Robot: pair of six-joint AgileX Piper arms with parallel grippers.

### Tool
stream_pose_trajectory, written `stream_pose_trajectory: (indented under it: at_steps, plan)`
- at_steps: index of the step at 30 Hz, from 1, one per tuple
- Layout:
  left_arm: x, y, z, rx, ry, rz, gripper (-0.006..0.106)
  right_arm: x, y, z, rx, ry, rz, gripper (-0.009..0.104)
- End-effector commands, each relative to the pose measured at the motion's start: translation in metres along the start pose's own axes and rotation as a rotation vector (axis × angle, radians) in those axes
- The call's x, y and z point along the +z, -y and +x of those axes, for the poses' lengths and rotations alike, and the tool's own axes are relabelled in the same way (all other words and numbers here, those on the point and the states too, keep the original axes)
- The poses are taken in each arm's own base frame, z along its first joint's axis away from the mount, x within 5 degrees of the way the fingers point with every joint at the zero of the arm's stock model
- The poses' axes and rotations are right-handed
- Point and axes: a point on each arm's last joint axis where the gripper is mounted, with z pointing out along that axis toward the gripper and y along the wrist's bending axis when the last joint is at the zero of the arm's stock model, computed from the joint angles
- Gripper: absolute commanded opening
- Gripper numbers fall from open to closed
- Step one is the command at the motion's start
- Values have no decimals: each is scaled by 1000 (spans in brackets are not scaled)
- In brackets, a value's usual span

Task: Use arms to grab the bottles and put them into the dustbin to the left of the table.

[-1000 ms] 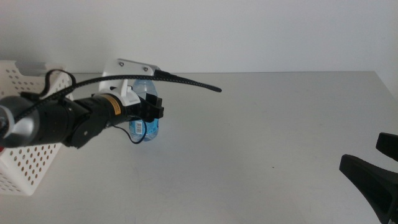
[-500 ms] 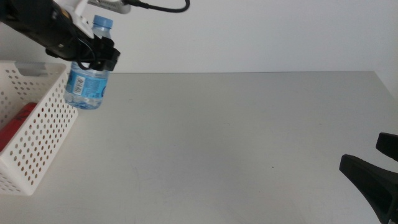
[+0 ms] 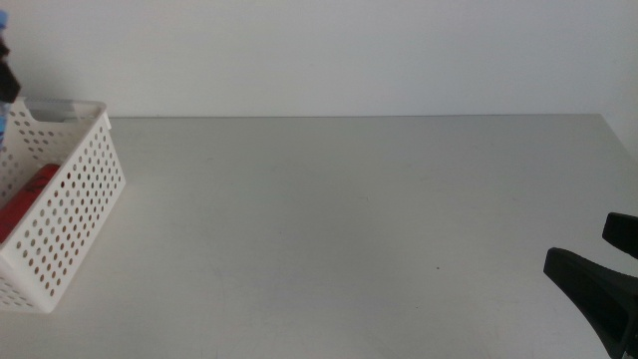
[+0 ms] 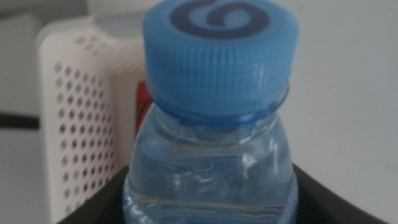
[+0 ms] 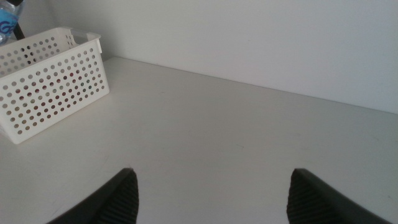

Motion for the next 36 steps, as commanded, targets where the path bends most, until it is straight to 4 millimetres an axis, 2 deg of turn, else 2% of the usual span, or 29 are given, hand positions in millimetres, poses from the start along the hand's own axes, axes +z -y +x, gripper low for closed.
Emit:
stream_pose_trajectory:
  at_steps: [1,5,14,17,19,23,24,26,29,36]
  plan:
    - [-23,-15,-1,-40,84,-48,-2,-2,0,-15,-18,98,1,61]
    - [5,-36,5,-94,18,-34,-2,-2,0,-15,-18,98,1,61]
    - [80,-49,7,-150,-87,51,-1,-2,0,-15,-18,98,1,61]
    - [96,-52,9,-172,-108,60,4,-2,0,-15,-18,98,1,61]
    - [102,-53,10,-181,-122,66,11,-2,0,-15,-18,98,1,61]
    - [106,-53,11,-180,-129,69,36,-2,0,-15,-18,98,1,61]
    - [99,-53,9,-177,-114,60,81,-2,0,-15,-18,98,1,61]
    - [93,-51,8,-175,-102,57,94,-2,0,-15,-18,98,1,61]
    - [81,-45,4,-152,-86,48,94,-2,0,-15,-18,98,1,61]
    - [34,-19,-8,-121,-18,-11,92,-2,0,-15,-18,98,1,61]
